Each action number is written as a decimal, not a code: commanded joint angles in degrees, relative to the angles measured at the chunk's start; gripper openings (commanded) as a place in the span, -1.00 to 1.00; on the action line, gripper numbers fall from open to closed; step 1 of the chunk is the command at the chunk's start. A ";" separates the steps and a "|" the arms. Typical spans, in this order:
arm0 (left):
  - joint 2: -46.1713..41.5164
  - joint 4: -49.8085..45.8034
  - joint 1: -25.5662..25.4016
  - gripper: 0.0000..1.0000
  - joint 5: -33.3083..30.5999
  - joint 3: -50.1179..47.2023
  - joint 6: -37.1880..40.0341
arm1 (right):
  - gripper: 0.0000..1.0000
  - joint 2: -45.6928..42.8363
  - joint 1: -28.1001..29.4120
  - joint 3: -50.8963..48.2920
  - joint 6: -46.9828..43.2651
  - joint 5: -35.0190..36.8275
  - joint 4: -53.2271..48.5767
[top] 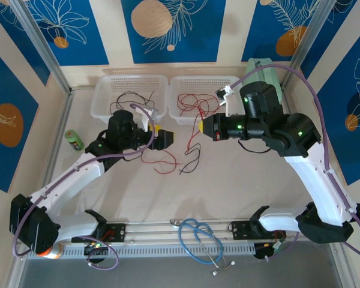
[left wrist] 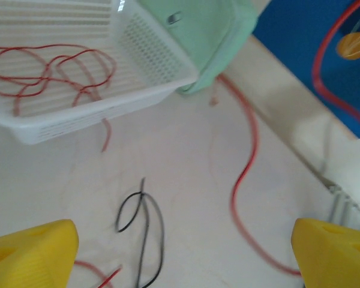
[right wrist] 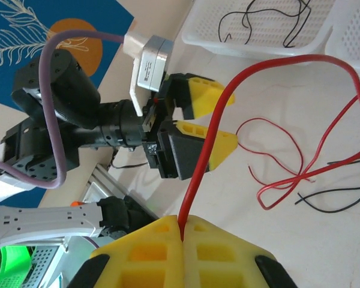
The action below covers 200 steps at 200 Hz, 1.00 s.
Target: Untangle the cables
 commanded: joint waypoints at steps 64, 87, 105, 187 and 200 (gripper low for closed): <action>13.93 15.67 -0.15 0.78 13.52 5.97 -12.53 | -1.00 -0.14 -0.07 -1.85 -2.08 -9.03 2.60; 16.23 18.02 -0.20 0.77 15.10 7.46 -15.16 | -1.00 0.03 0.26 -2.29 -1.95 -9.88 3.36; 17.62 19.09 -0.20 0.76 15.94 8.33 -16.48 | -1.00 0.20 0.59 -2.58 -1.91 -9.98 3.89; 21.67 17.86 -1.70 0.64 17.45 8.39 -17.05 | -1.00 0.69 1.43 -1.79 -1.99 -9.55 5.35; 22.04 18.28 -1.77 0.61 17.36 8.17 -17.45 | -1.00 0.65 1.51 -1.45 -1.99 -9.35 5.41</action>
